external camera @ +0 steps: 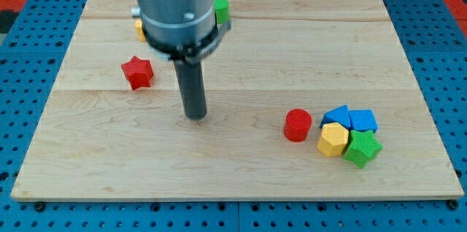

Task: Slide the red star to the top of the red circle

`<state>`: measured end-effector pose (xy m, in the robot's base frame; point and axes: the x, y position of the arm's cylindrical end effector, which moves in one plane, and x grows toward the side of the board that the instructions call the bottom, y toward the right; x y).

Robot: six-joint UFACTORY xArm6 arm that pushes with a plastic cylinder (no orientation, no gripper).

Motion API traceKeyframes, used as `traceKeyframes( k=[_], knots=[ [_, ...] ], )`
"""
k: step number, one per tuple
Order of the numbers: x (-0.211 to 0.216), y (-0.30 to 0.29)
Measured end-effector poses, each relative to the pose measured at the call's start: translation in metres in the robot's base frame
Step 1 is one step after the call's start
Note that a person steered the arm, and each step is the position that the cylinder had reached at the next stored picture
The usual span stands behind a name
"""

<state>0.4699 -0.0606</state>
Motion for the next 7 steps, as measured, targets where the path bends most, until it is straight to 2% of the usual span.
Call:
traceKeyframes(
  k=[1,2,3,4,5,7],
  knots=[
    [-0.061,-0.008],
    [-0.084,-0.075],
    [-0.084,-0.138],
    [-0.061,-0.155],
    [-0.046,-0.123],
    [-0.042,-0.015]
  ],
)
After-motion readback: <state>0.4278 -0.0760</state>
